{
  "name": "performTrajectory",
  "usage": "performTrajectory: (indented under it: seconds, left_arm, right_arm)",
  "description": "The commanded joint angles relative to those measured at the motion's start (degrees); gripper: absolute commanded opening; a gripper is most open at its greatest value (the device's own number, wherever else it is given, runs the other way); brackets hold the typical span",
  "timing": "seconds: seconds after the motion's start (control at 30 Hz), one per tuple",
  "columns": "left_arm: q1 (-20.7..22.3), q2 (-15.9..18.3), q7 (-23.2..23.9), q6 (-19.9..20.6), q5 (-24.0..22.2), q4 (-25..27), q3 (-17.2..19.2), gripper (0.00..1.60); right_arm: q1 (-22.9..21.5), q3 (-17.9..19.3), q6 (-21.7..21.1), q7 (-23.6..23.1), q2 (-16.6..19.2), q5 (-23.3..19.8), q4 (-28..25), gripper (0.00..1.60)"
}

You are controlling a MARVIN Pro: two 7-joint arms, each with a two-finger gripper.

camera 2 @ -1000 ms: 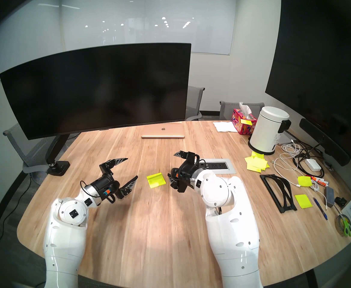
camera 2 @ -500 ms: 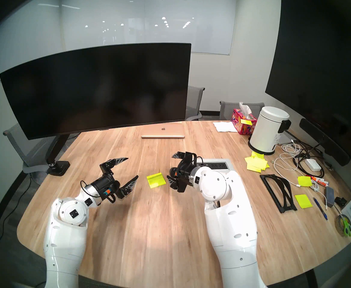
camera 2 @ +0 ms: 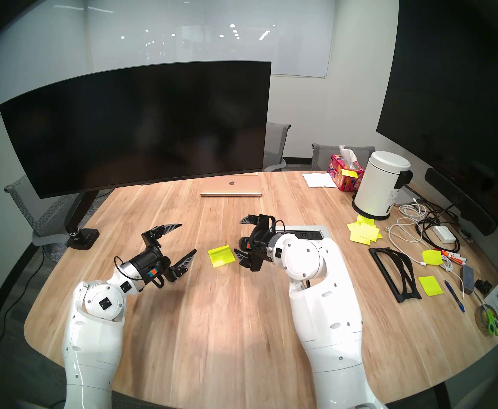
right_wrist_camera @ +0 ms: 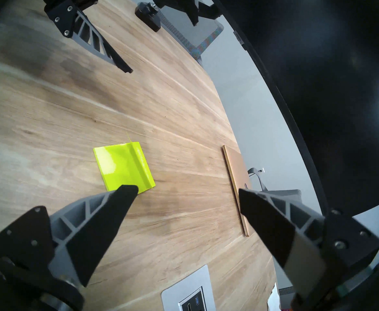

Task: Peel one sticky note off the pad and stick it onto the monitor, then press it flat

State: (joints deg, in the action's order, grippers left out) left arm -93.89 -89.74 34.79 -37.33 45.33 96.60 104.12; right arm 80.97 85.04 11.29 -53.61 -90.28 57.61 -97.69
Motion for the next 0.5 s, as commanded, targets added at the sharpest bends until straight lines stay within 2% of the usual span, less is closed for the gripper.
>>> performTrajectory:
  seconds: [0.0, 0.47]
  left_arm:
    - [0.36, -0.04, -0.2, -0.09, -0.11, 0.86, 0.05, 1.6]
    - [0.37, -0.11, -0.15, -0.14, -0.08, 0.87, 0.11, 1.6]
  right_arm:
    - [-4.22, 0.29, 0.86, 0.98, 0.15, 0.21, 1.46, 1.6]
    - [-7.21, 0.21, 3.11, 0.32, 0.77, -0.08, 5.17, 1.6]
